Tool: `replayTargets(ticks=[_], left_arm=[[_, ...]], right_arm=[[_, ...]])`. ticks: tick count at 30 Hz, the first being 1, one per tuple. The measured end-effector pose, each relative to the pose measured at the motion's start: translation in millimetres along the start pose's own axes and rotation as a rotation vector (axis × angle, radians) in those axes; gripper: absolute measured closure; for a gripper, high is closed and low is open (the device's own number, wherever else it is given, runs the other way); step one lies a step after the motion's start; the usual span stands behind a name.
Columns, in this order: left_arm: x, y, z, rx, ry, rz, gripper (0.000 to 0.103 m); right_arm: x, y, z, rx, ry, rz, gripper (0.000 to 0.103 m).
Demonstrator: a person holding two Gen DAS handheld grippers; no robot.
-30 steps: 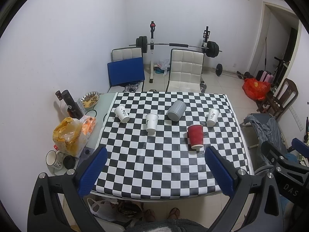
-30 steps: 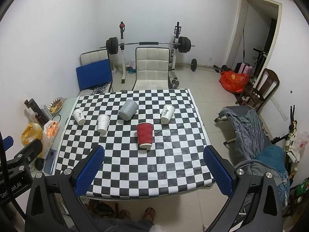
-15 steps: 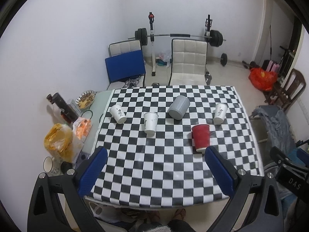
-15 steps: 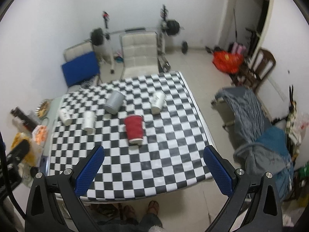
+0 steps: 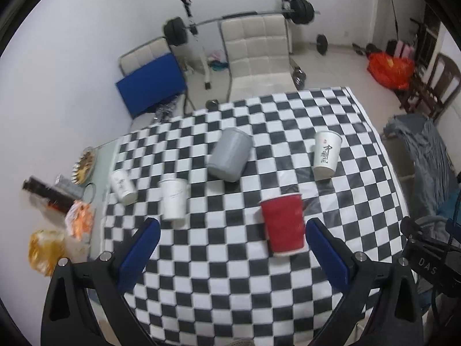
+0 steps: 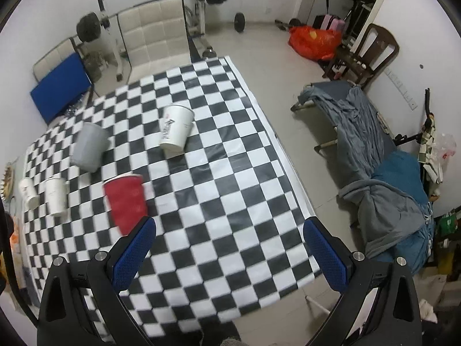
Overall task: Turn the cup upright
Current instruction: 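Reach the left tool to the white calligraphy-printed cup and grasp it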
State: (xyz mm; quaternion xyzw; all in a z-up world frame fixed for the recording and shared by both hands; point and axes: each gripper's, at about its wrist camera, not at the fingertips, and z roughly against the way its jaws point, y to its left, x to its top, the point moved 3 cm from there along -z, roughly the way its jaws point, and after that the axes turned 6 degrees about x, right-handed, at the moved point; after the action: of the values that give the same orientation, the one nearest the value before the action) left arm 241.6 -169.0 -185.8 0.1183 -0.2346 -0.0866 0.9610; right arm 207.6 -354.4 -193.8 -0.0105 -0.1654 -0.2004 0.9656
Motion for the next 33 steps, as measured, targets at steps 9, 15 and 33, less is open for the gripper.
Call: replayTargets(ticks=[9,15,33], left_arm=[[38.2,-64.5,-101.1,0.055,0.077,-0.103,0.0],[57.9,-92.6,-147.9,0.056,0.118,-0.157,0.0],[100.2,-176.3,-216.0,-0.209,0.283,-0.228,0.002]], right_arm=[[60.1,-14.4,-125.1,0.103,0.106,0.03,0.0],[96.3,-12.9,-202.7,0.118,0.197,0.133,0.0],[140.1,-50.5,-286.2,0.027,0.338,0.156,0.001]])
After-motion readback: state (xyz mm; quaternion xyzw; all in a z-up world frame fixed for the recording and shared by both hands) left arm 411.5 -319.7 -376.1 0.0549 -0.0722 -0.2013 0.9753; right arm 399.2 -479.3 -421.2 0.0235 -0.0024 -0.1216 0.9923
